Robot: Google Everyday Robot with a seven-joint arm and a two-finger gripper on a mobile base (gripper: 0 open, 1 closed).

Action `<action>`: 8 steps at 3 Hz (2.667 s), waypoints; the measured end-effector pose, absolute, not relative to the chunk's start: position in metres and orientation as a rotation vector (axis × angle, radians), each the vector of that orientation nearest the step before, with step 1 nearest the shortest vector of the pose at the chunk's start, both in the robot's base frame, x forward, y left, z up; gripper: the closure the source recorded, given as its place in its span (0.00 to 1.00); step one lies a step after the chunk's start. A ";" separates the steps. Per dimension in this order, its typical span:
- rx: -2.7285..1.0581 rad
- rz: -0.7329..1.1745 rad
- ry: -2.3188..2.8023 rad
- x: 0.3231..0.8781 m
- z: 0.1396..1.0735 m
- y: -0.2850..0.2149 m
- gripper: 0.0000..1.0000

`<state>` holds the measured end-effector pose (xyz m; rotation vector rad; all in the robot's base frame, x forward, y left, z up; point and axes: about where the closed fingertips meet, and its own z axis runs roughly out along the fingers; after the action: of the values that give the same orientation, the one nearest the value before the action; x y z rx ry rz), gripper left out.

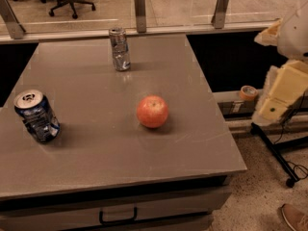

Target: Move pepsi can near apple

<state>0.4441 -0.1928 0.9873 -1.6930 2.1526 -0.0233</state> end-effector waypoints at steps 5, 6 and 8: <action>-1.739 0.506 1.513 0.472 0.996 0.081 0.00; -1.745 0.520 1.488 0.469 0.990 0.085 0.00; -1.825 0.795 1.370 0.509 0.912 0.143 0.00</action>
Offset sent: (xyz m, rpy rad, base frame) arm 0.0356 0.2216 0.0513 0.5650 -0.0447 0.4232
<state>0.5091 0.1426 0.9120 -1.8251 1.3703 0.7954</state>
